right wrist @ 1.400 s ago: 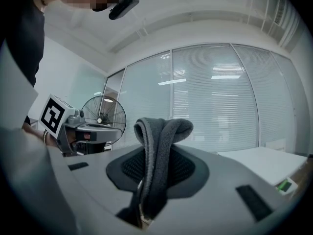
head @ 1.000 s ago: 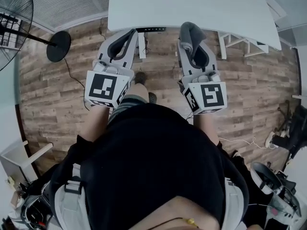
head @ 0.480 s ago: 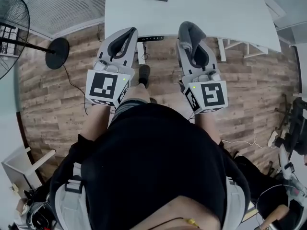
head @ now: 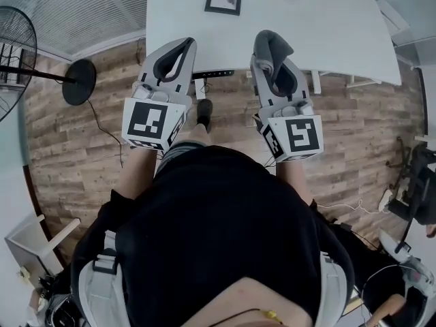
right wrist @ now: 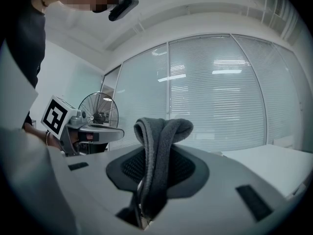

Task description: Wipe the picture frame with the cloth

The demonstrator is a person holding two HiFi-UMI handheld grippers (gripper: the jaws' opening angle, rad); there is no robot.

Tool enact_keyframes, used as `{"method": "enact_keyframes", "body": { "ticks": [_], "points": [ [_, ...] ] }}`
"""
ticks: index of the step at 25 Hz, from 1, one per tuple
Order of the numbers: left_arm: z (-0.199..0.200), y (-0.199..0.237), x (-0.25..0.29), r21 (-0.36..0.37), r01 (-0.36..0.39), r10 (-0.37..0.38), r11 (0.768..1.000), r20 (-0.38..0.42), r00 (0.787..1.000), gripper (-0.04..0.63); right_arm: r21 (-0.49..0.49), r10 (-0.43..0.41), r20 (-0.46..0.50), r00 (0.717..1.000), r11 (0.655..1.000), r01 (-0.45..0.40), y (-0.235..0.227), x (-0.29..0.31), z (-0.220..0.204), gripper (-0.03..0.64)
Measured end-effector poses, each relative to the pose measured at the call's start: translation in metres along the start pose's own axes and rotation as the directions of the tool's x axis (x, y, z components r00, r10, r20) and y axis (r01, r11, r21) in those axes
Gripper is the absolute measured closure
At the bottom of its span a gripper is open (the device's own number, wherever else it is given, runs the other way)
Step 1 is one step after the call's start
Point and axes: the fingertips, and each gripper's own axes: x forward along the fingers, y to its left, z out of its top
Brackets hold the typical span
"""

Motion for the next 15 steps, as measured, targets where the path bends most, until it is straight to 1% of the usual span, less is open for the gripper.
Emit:
{"method": "enact_keyframes", "body": {
  "ticks": [4,7,15],
  "points": [
    [0.002,0.011,0.02,-0.005,0.0,0.0,1.0,0.003,1.0,0.583,0.005,0.001,0.015,1.0,1.0,-0.001,-0.013,0.019,0.001,0.515],
    [0.0,0.026,0.038,-0.006,0.006,-0.006,1.0,-0.002,1.0,0.583,-0.005,-0.014,-0.002,1.0,1.0,0.014,-0.024,0.039,0.0,0.515],
    [0.003,0.051,0.076,-0.007,0.032,-0.032,0.999,-0.005,0.999,0.583,0.01,-0.031,-0.012,0.999,0.999,0.032,-0.042,0.075,0.005,0.515]
  ]
}}
